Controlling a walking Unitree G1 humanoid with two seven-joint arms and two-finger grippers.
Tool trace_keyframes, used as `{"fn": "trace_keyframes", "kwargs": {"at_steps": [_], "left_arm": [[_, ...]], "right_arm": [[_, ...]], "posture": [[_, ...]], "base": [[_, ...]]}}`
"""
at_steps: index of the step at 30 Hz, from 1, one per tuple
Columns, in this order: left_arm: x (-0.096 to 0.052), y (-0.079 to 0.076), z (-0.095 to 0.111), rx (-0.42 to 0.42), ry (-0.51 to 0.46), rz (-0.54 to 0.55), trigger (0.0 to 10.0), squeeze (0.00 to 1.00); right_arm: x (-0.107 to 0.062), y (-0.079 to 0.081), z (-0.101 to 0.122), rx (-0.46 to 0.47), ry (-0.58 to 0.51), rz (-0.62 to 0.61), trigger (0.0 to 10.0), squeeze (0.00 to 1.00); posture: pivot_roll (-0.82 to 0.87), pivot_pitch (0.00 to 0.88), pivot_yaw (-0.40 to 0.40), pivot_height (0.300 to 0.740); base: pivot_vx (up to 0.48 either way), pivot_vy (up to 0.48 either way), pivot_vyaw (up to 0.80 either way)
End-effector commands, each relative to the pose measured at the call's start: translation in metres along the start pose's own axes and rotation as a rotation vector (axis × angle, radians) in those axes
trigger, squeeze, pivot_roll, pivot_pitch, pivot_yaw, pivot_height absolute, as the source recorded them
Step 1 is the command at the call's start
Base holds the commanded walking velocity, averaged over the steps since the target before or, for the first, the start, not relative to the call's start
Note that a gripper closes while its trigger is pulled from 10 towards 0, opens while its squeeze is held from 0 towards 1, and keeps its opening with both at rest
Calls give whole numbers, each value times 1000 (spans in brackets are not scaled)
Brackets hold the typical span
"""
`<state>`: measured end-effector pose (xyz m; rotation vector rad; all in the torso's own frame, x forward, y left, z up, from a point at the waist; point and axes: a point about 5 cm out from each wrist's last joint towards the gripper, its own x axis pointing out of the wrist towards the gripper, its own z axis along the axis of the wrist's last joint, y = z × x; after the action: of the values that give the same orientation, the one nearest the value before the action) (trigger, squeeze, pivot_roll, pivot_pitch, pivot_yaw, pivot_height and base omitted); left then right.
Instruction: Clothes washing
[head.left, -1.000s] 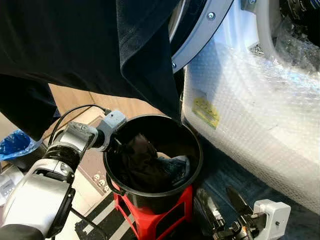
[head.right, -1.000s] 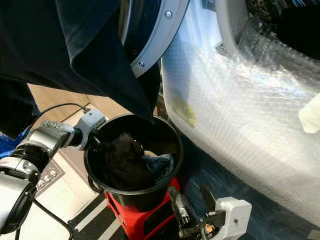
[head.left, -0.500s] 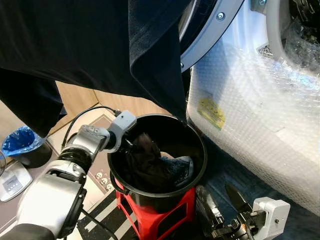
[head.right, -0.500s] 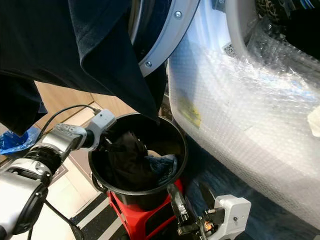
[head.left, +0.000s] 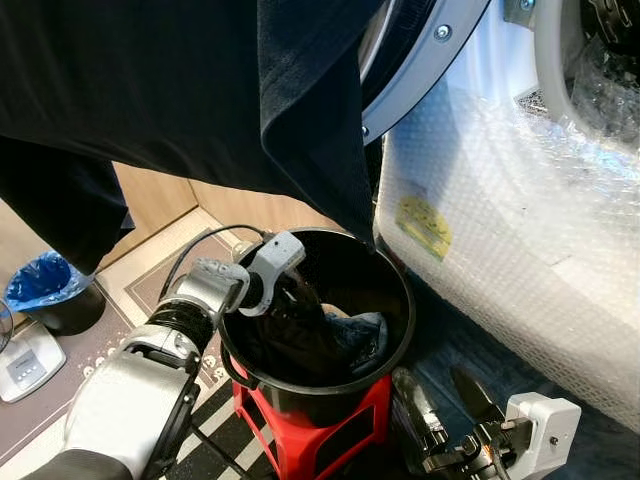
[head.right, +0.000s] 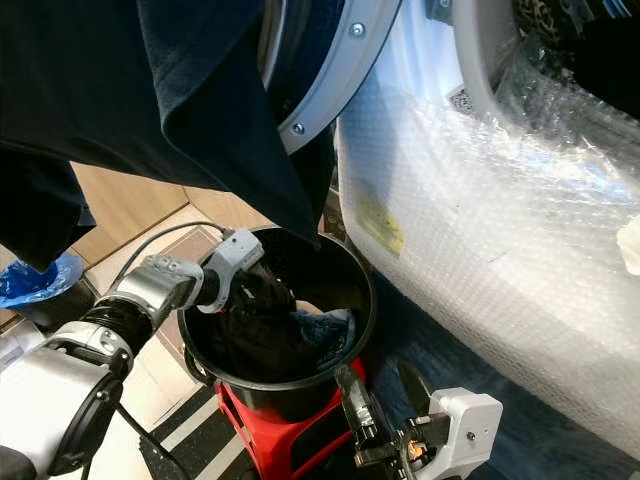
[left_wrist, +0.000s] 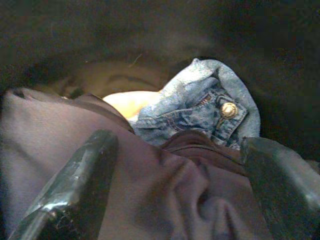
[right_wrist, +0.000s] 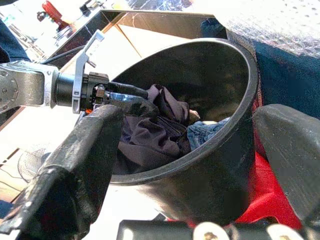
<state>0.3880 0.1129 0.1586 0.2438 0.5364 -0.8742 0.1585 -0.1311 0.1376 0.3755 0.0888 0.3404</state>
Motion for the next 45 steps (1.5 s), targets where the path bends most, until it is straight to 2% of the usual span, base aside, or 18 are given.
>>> {"fn": "trace_keyframes", "kwargs": {"at_steps": [1, 11, 14, 21, 22, 23, 24, 25, 27, 29, 30, 33, 45], "left_arm": [[3, -4, -11, -60, 25, -29, 10000, 0], [13, -15, -24, -101, 67, -84, 10000, 0], [15, -18, -28, -137, 82, -99, 10000, 0], [14, -19, -28, -181, 82, -112, 9961, 0], [14, -19, -28, -182, 80, -114, 6941, 0], [14, -19, -27, -196, 75, -119, 6118, 0], [14, -19, -27, -196, 75, -119, 6118, 0], [14, -20, -26, -208, 74, -135, 1922, 0], [13, -22, -26, -237, 72, -169, 1373, 0], [14, -23, -26, -253, 73, -180, 1255, 0], [14, -25, -27, -275, 75, -197, 0, 0], [14, -27, -27, -288, 76, -218, 0, 0], [12, -30, -31, -197, 134, -301, 0, 0]], "right_arm": [[-2, -1, -5, 3, 22, -17, 10000, 0], [-4, 0, -5, 3, 24, -24, 10000, 0], [-4, 0, -5, 3, 25, -25, 10000, 0], [-5, 1, -7, 4, 30, -25, 10000, 0], [-5, 1, -7, 4, 30, -24, 10000, 0], [-4, 1, -7, 4, 30, -24, 10000, 0], [-4, 1, -7, 4, 30, -24, 10000, 0], [-4, 1, -8, 4, 30, -24, 10000, 0], [-3, 1, -8, 3, 28, -23, 10000, 0], [-2, 1, -8, 3, 27, -23, 10000, 0], [-3, 0, -7, 0, 26, -23, 10000, 0], [-3, 0, -7, -2, 24, -24, 10000, 0], [-2, 1, -8, 1, 21, -25, 10000, 0]], "posture": [[-225, 268, 58, 740], [-233, 276, 61, 740], [-234, 276, 62, 740], [-228, 272, 63, 740], [-228, 272, 63, 740], [-227, 270, 64, 740], [-227, 270, 64, 740], [-228, 268, 64, 740], [-230, 264, 64, 740], [-234, 259, 64, 740], [-237, 257, 65, 740], [-239, 256, 64, 740], [-237, 256, 70, 740]], "base": [[0, 0, 0], [0, 0, 0], [0, 0, 0], [0, 0, 0], [0, 0, 0], [0, 0, 0], [0, 0, 0], [0, 0, 0], [0, 0, 0], [0, 0, 0], [0, 0, 0], [0, 0, 0], [0, 0, 0]]}}
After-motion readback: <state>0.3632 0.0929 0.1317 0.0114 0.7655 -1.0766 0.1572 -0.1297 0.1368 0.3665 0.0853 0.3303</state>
